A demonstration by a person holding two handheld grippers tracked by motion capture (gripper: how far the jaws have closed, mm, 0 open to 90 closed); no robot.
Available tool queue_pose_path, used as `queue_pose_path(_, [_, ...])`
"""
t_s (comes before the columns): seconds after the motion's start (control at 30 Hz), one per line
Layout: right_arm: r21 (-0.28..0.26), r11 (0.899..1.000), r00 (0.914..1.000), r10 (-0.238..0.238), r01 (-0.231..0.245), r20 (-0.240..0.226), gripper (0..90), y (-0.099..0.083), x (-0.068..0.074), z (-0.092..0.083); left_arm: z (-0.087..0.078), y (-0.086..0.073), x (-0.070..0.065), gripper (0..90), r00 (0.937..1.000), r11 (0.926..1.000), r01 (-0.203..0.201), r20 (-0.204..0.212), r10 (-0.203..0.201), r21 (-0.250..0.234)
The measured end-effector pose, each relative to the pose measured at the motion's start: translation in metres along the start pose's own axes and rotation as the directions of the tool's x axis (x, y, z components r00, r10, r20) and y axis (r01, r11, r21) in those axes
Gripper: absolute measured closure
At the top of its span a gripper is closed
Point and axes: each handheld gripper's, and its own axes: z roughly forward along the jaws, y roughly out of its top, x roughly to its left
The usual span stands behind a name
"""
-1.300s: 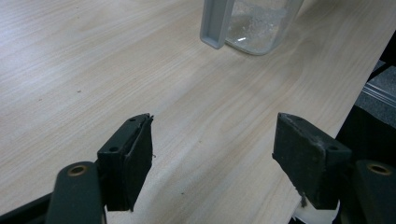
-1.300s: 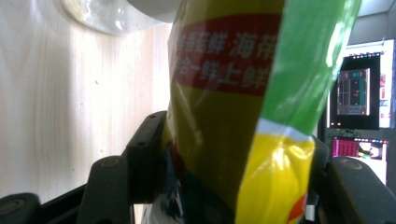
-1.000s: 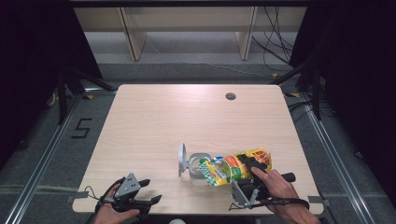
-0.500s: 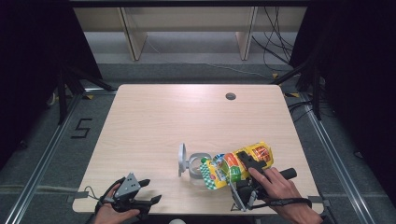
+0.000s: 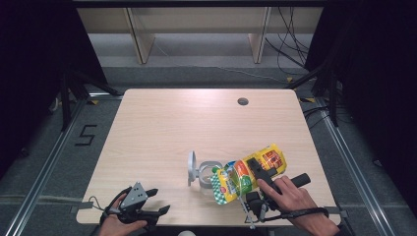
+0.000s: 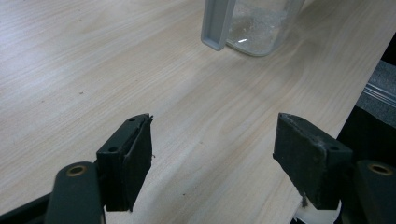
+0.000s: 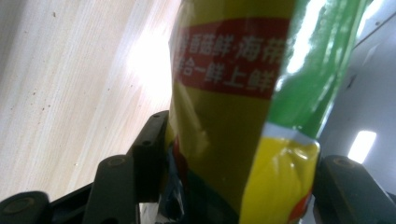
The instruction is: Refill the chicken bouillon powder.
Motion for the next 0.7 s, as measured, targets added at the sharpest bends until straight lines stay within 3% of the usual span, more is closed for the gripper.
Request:
queue_pose_path(0.03, [-0.004,0.999,0.9992,-0.04,0.04,-0.002,46.5,0.0006,-0.0021,0.0002,-0.0001,0.0003,0.0009,27.4,0.9999,0.9999,-0.015,0.001,0.015,0.0])
queue_pose_path(0.07, [0.003,0.999,0.9995,-0.032,0.032,0.0,46.7,0.0007,-0.0003,0.0004,0.0001,0.0001,0.0008,27.4,0.9999,0.9999,-0.011,0.001,0.011,0.0])
queue_pose_path(0.1, [-0.001,0.998,0.9981,-0.061,0.061,0.005,46.8,0.0017,-0.002,0.0011,0.0011,0.0,0.0004,27.0,1.0,1.0,-0.001,0.007,0.001,-0.008])
queue_pose_path(0.13, [0.023,1.0,0.9998,0.018,-0.018,0.0,46.8,0.001,0.0037,-0.0001,0.0013,-0.0005,-0.0008,26.4,0.9997,0.9997,0.025,0.007,-0.025,-0.004])
queue_pose_path(0.17, [0.006,0.999,0.9985,-0.054,0.054,0.008,46.9,0.0022,-0.0014,0.001,0.0009,-0.0005,-0.001,26.4,0.9997,0.9997,0.023,0.003,-0.023,-0.007])
queue_pose_path(0.2, [0.004,0.998,0.9984,-0.057,0.057,0.007,46.9,0.0025,-0.0019,0.0011,-0.0003,0.0,0.0014,26.4,1.0,0.9999,-0.009,-0.003,0.009,0.009])
queue_pose_path(0.23, [-0.013,0.996,0.9959,-0.089,0.089,0.014,46.9,0.0029,-0.0041,0.0022,-0.0003,0.0,0.0016,26.3,0.9999,0.9998,-0.011,-0.005,0.011,0.014])
queue_pose_path(0.27, [-0.005,0.996,0.9954,-0.094,0.094,0.019,46.9,0.0031,-0.0041,0.0019,0.0014,-0.0006,-0.0008,26.4,0.9996,0.9996,0.027,0.006,-0.027,-0.008])
queue_pose_path(0.3, [0.013,0.998,0.9982,-0.058,0.057,0.014,46.9,0.0026,-0.0007,0.0011,0.0014,-0.0007,-0.0008,26.3,0.9997,0.9997,0.025,0.007,-0.025,-0.004])
queue_pose_path(0.33, [0.003,0.997,0.9966,-0.08,0.08,0.019,47.0,0.0032,-0.0019,0.0022,0.0003,-0.0004,0.0014,26.3,1.0,0.9997,-0.008,-0.005,0.008,0.021])
queue_pose_path(0.43, [0.005,0.995,0.9946,-0.102,0.102,0.019,47.0,0.0035,-0.004,0.0016,0.0006,-0.0002,0.0012,26.3,1.0,0.9998,0.0,-0.004,0.0,0.019])
queue_pose_path(0.5, [0.026,0.997,0.9972,-0.074,0.074,0.007,47.0,0.0036,-0.001,0.0007,0.0013,-0.0008,0.0,26.3,0.9999,0.9999,0.012,0.003,-0.012,0.003])
queue_pose_path(0.53, [0.011,0.995,0.9947,-0.101,0.101,0.019,47.0,0.0039,-0.0025,0.0017,0.0012,-0.0008,-0.0002,26.3,0.9999,0.9999,0.012,0.0,-0.012,0.003])
queue_pose_path(0.7, [0.034,0.99,0.9902,-0.137,0.136,0.03,47.0,0.0054,-0.0047,0.001,0.0021,-0.0012,0.0001,26.3,0.9999,0.9999,0.012,0.002,-0.012,-0.005])
